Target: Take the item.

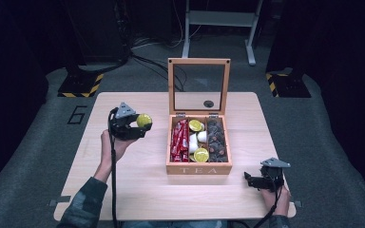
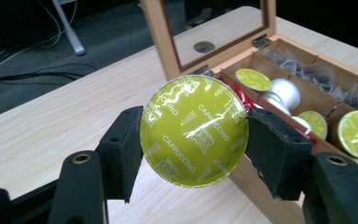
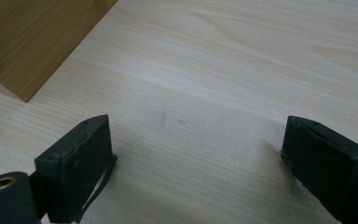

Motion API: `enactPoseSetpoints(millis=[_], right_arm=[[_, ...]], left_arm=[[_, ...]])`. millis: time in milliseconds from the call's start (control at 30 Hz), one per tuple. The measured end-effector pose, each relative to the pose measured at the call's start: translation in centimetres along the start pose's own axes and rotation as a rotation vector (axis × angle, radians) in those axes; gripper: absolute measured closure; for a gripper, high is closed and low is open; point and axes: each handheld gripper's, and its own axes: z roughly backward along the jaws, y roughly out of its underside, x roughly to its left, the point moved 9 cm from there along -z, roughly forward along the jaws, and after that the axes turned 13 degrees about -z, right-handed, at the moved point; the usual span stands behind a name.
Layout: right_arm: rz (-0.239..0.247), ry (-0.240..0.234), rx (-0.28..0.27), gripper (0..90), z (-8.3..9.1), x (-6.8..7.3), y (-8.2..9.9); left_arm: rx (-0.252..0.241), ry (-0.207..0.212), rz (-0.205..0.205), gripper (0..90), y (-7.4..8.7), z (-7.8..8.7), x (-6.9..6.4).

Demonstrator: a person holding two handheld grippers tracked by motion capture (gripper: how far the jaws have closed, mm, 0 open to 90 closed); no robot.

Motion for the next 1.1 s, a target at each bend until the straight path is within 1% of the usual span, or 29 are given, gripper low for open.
enactPoseSetpoints(millis=[33,133,167,200,233,300,367,600,700,767,867,900,1000,1033,1100], right_arm=[[-0.001,0.000,0.000,7.9,0.0,0.0,0.0],[-0.004,0.000,0.001,8.0,0.0,0.0,0.0],[0.000,0.000,0.000,7.9,0.0,0.0,0.0],[-0.005,0.001,0.001,7.9,0.0,0.0,0.0],[0.000,0.000,0.001,7.9,0.0,0.0,0.0],[-0.004,0.001,0.001,7.9,0.0,0.0,0.0],[-0.001,0.000,0.000,7.9,0.0,0.0,0.0],[-0.001,0.000,0.000,7.9,0.0,0.0,0.0],[0.000,0.000,0.000,7.9,0.0,0.0,0.0],[0.000,0.000,0.000,7.9,0.0,0.0,0.0],[-0.004,0.001,0.001,7.9,0.0,0.0,0.0],[-0.004,0.001,0.001,7.9,0.0,0.0,0.0],[-0.003,0.001,0.000,7.9,0.0,0.0,0.0],[-0.001,0.000,0.000,7.9,0.0,0.0,0.0],[-0.004,0.001,0.001,7.9,0.0,0.0,0.0]], left_arm=[[-0.001,-0.008,0.004,38.5,0.2,0.0,0.2],[0.005,-0.012,0.011,38.5,0.6,0.2,0.6],[0.004,-0.021,0.023,38.5,1.0,0.3,0.9],[0.004,-0.021,0.023,38.5,1.0,0.3,0.9],[0.006,-0.029,0.029,38.5,1.5,0.5,1.3],[0.008,-0.033,0.034,38.5,1.7,0.5,1.4],[0.011,-0.039,0.054,38.5,2.2,0.8,1.8],[0.006,-0.063,0.071,38.5,2.8,1.2,2.7],[0.009,-0.074,0.086,38.5,3.3,1.4,3.1],[0.014,-0.081,0.087,38.5,3.6,1.4,3.3],[0.021,-0.079,0.090,38.5,4.0,1.4,3.3],[0.029,-0.079,0.095,38.5,4.5,1.3,3.4],[0.037,-0.082,0.100,38.5,4.9,1.2,3.5],[0.034,-0.083,0.115,38.5,5.3,1.2,3.6],[0.040,-0.089,0.114,38.5,5.6,1.2,3.8]])
